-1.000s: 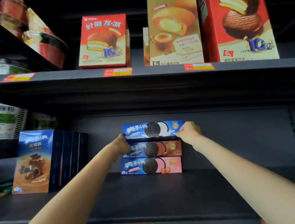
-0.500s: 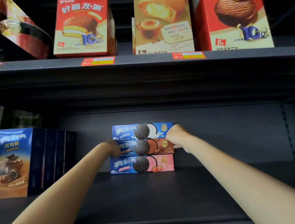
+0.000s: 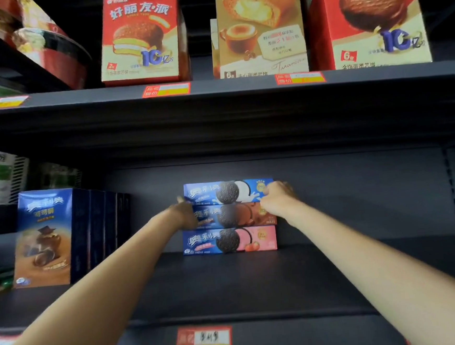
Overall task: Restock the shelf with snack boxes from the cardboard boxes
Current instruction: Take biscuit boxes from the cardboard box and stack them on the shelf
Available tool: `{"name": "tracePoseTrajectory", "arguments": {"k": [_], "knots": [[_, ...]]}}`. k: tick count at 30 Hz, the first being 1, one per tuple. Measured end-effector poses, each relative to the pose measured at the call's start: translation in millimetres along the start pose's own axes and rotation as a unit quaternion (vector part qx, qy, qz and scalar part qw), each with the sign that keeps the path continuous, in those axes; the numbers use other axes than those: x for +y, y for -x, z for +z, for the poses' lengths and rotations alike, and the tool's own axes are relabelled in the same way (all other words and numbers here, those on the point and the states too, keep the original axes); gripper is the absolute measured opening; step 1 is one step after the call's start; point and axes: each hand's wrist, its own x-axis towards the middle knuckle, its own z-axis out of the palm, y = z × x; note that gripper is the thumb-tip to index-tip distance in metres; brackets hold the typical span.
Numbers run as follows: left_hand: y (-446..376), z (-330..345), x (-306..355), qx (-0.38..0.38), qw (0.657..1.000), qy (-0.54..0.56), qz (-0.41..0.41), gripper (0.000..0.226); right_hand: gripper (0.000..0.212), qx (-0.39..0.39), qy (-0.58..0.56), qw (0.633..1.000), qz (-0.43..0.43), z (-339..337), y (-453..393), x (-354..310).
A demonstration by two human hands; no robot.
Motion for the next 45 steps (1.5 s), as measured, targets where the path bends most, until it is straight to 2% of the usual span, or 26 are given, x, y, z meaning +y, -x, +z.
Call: {"name": "tracePoseTrajectory", "arguments": {"k": [3,6,9,11,14,16,17,19,21,24,27,30,33,35,37,40,41,43,45], "knots": [[20.1,-10.0,-3.7,0.038,0.998,0.032,0.042,0.068,0.01,-0.004,0.046,0.998,-0.042,2.8,27.1,-28.8],[60.1,-21.3,-7.8,0.096,0.991,0.033,0.082,0.06,0.036,-0.037,0.063,0.992,-0.103,1.5,67.7,-60.7],[119.9,-32.2,-23.0,0.177,0.978,0.025,0.104,0.051,0.038,-0.05,0.065,0.983,-0.167,-3.4,122.0,-98.2],[167.2,-30.1,-41.2,0.25,0.96,0.025,0.122,0.039,0.031,-0.037,0.048,0.976,-0.209,1.6,163.5,-118.5],[246.5,-7.6,-82.5,0.352,0.913,0.127,0.164,0.029,0.025,-0.003,-0.032,0.964,-0.263,23.6,242.5,-133.3],[303.0,26.8,-119.3,0.356,0.897,0.196,0.172,0.026,0.025,-0.024,-0.076,0.95,-0.302,51.8,305.2,-129.9],[332.4,50.0,-139.3,0.338,0.901,0.211,0.171,0.026,0.025,-0.063,-0.082,0.941,-0.323,69.3,337.3,-123.8],[394.4,108.0,-180.3,0.266,0.93,0.195,0.161,0.025,0.028,-0.183,-0.075,0.913,-0.357,104.7,400.3,-103.9],[457.5,173.0,-218.1,0.153,0.967,0.141,0.148,0.027,0.027,-0.318,-0.071,0.879,-0.35,144.0,456.8,-72.5],[547.5,265.8,-260.5,-0.008,0.988,0.115,0.1,0.041,0.034,-0.517,-0.021,0.828,-0.217,208.3,535.5,-14.3],[618.0,350.2,-276.1,-0.099,0.988,0.098,0.066,0.037,0.029,-0.621,0.047,0.773,-0.118,282.0,615.9,60.2],[680.0,443.8,-279.7,-0.218,0.97,0.11,-0.015,0.044,0.025,-0.678,0.08,0.731,-0.013,347.3,701.5,142.2],[744.5,538.7,-281.2,-0.372,0.92,0.09,-0.084,0.053,0.024,-0.711,0.1,0.69,0.089,407.3,795.0,219.3],[779.1,594.7,-284.4,-0.419,0.9,0.067,-0.097,0.049,0.03,-0.72,0.103,0.673,0.134,447.7,851.6,260.8],[806.1,640.2,-289.3,-0.441,0.888,0.066,-0.111,0.05,0.047,-0.724,0.105,0.666,0.149,490.8,901.4,290.5],[831.7,698.7,-301.7,-0.444,0.887,0.071,-0.107,0.052,0.082,-0.744,0.096,0.644,0.153,551.4,963.7,315.9],[836.0,711.7,-303.8,-0.442,0.884,0.086,-0.128,0.051,0.091,-0.749,0.102,0.64,0.135,566.4,981.2,321.4],[844.7,731.0,-304.8,-0.43,0.876,0.121,-0.183,0.048,0.093,-0.737,0.16,0.655,0.046,585.1,1008.4,327.7],[854.3,741.3,-303.8,-0.428,0.864,0.148,-0.221,0.049,0.086,-0.714,0.187,0.675,-0.01,593.0,1022.6,330.0]]}}
